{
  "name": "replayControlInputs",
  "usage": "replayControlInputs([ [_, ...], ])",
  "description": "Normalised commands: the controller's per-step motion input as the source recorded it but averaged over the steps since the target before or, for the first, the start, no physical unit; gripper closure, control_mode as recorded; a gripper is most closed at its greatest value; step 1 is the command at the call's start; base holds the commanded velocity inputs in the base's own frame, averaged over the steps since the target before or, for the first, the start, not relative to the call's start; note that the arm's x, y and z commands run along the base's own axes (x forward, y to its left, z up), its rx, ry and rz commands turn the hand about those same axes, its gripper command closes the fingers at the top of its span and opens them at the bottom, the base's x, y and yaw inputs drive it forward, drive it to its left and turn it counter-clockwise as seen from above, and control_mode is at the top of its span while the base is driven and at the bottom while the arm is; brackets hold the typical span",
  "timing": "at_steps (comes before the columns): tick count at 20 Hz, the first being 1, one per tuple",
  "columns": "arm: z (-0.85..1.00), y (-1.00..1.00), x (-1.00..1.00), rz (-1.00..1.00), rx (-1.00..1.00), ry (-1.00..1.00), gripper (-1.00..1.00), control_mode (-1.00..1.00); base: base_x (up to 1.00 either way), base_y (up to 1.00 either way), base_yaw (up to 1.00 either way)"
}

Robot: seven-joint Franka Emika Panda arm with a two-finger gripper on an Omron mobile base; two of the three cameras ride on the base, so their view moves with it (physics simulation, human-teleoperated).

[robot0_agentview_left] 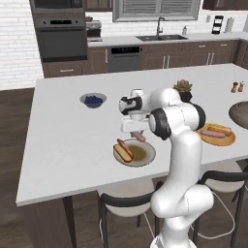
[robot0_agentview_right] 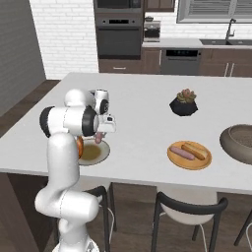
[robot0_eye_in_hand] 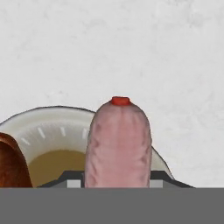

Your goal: Place one bun and one sausage from the bowl on each plate.

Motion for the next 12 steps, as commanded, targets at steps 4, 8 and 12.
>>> replayControlInputs([
  [4, -0.06, 0.12, -0.4, 0.0, 0.0, -0.23, 1.0, -1.0, 0.0, 0.0, 0.0],
  [8, -0.03, 0.0, -0.49, 0.0, 0.0, -0.1, 1.0, -1.0, 0.0, 0.0, 0.0],
  [12, -0.2, 0.01, -0.17, 0.0, 0.0, 0.02, 1.0, -1.0, 0.0, 0.0, 0.0],
])
